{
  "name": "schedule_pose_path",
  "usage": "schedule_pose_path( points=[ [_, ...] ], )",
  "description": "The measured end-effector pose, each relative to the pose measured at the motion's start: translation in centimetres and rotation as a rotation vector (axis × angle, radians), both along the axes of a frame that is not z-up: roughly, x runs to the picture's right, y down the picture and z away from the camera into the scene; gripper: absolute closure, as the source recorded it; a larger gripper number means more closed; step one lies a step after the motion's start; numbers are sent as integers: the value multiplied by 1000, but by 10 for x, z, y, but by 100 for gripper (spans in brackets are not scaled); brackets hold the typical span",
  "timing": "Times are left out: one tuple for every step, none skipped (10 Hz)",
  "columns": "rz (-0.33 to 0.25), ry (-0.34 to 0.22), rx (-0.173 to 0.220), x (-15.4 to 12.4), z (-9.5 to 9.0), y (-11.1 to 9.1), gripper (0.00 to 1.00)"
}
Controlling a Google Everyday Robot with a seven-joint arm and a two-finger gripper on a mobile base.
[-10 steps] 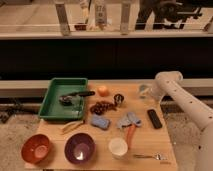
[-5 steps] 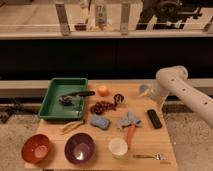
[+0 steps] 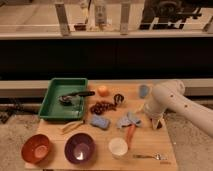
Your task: Place pepper in metal cup
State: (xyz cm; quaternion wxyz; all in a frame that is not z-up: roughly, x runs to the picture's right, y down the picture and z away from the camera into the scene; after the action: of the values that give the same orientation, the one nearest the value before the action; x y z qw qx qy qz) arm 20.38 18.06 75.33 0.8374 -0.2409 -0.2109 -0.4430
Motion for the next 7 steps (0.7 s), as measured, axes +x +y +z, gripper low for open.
schedule_pose_path(
  points=[
    [-12,-1,-10,-7,2,12,20],
    [-24,-1,-17,-10,5,19,20],
    [-36,-2,-24,-14,9,24,20],
    [-44,-1,-30,-15,14,29,20],
    [-50,-2,-34,-16,18,33,20],
    [-55,-1,-36,-17,24,39,20],
    [-65,-5,-41,-19,31,44,20]
  ],
)
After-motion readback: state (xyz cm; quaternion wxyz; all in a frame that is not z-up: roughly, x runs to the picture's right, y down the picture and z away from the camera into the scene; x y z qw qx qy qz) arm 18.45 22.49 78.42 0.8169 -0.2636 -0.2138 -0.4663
